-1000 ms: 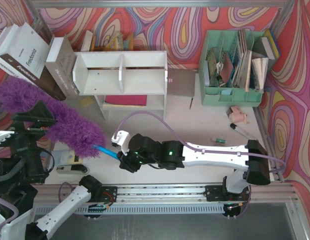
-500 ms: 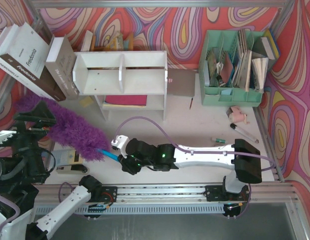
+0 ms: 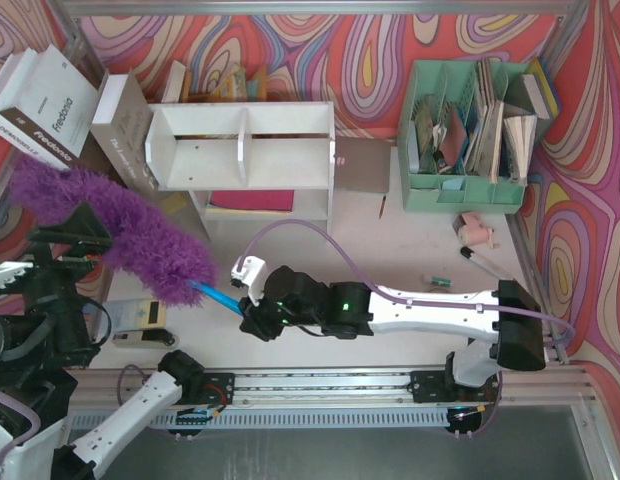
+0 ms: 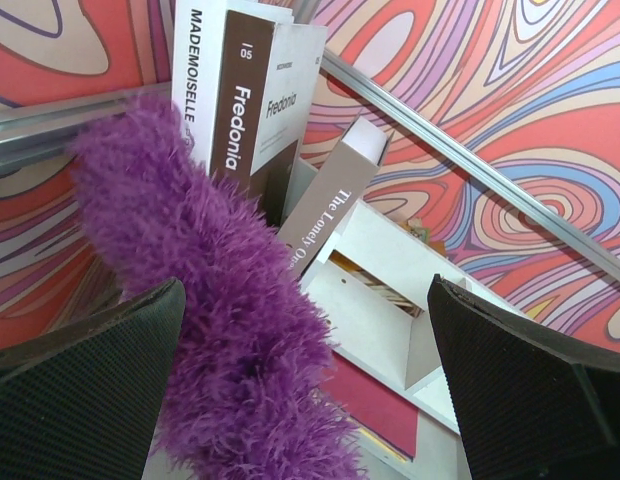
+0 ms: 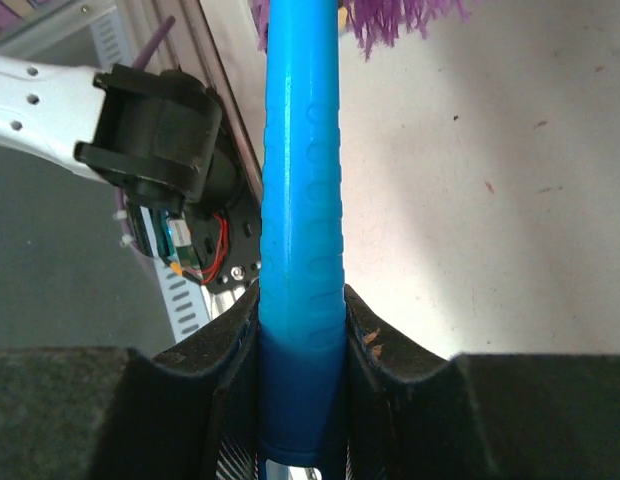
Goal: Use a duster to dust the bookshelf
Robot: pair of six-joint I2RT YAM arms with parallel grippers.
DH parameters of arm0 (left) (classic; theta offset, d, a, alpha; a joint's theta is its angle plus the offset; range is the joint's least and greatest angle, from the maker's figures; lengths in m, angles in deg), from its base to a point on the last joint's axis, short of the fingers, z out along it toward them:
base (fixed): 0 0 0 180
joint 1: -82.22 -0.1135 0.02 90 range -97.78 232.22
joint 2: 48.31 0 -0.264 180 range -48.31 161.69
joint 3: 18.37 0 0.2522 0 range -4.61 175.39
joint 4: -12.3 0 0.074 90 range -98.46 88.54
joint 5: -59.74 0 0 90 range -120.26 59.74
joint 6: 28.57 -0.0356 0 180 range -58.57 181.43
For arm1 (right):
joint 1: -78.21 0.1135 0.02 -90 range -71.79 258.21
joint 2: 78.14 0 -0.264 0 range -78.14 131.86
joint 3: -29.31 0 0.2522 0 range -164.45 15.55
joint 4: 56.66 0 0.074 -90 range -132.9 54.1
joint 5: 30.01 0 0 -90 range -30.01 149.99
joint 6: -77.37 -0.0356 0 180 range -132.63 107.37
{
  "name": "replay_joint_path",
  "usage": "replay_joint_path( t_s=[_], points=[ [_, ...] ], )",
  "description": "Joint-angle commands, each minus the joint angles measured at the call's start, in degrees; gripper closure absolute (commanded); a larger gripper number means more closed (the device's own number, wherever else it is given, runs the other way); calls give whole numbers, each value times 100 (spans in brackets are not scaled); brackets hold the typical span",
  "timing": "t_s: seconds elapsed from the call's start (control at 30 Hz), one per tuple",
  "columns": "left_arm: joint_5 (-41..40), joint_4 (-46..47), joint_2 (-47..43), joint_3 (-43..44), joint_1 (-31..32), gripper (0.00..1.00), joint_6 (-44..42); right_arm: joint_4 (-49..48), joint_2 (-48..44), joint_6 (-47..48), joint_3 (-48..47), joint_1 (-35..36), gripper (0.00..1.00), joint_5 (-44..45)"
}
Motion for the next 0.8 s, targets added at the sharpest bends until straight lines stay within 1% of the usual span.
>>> replay_joint_path(
  t_s=[0.0, 0.33, 0.67, 0.77],
  points=[
    [-104, 54, -80, -80, 11, 2, -38, -481, -60, 61, -16, 6, 100, 229],
    [-104, 83, -64, -92, 11, 1, -60, -671, 371, -206, 500, 6, 100, 36],
    [-79, 75, -55, -71, 11, 2, -40, -637, 729, -97, 447, -38, 100, 222],
    [-78, 50, -35, -37, 11, 2, -49, -574, 762, -183, 475, -143, 100, 301]
  ],
)
